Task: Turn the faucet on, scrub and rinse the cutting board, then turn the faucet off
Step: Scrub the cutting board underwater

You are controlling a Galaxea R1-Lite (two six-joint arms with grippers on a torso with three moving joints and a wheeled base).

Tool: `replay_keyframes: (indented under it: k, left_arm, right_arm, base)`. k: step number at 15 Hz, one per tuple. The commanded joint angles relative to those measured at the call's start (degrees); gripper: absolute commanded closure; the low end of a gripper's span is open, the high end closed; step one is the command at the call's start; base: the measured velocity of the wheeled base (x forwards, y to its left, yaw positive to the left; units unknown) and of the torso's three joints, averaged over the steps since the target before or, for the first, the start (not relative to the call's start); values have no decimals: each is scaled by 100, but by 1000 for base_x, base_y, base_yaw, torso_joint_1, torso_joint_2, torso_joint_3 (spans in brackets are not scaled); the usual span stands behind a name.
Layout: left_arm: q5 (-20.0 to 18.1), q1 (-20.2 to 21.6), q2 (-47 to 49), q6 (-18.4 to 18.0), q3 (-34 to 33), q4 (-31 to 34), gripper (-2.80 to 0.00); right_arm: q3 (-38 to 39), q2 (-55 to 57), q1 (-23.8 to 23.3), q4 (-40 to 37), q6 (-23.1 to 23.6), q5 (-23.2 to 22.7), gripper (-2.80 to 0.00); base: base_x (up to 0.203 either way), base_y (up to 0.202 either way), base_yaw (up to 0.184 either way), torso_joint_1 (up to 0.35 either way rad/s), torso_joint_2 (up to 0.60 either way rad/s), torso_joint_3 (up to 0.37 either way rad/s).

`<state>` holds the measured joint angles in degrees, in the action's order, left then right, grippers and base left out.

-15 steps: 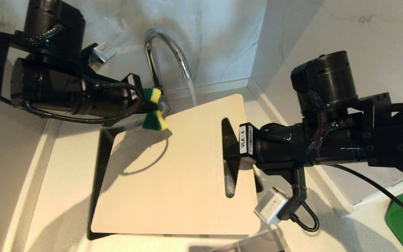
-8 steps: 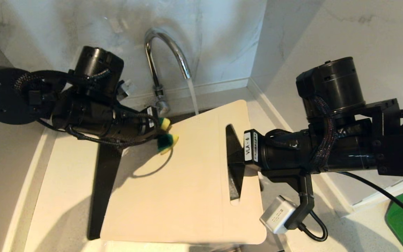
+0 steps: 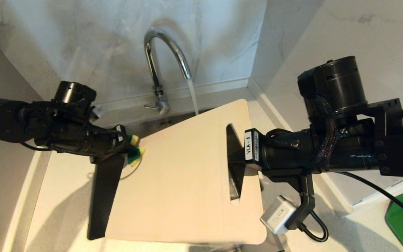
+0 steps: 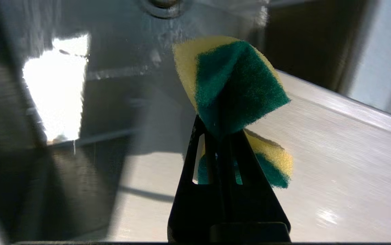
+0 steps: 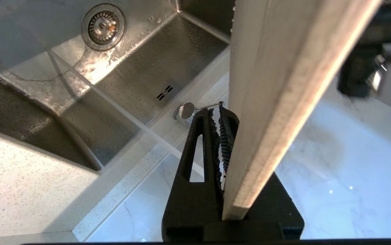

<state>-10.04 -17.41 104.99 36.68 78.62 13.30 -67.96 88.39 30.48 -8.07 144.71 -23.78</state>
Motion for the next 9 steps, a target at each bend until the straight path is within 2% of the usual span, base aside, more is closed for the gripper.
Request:
replay_keyframes:
  k: [1, 4, 6, 9]
  left_arm:
    - [-191, 561, -57, -102, -379, -141, 0]
    - [-333, 1162, -126, -337, -779, -502, 0]
    - [-595, 1343, -418, -356, -745, -547, 0]
    - [-816, 1398, -1106, -104, -424, -422, 0]
  right_arm:
    - [2, -15, 2, -10, 83, -12, 0]
    - [-6, -15, -7, -2, 31, -12, 0]
    - [-6, -6, -7, 9, 13, -12, 0]
    - [223, -2, -41, 360, -109, -17, 0]
  base:
    - [0, 0, 0, 0, 0, 0]
    - [0, 0, 0, 0, 0, 0]
    - [0, 0, 0, 0, 0, 0]
    - [0, 0, 0, 0, 0, 0]
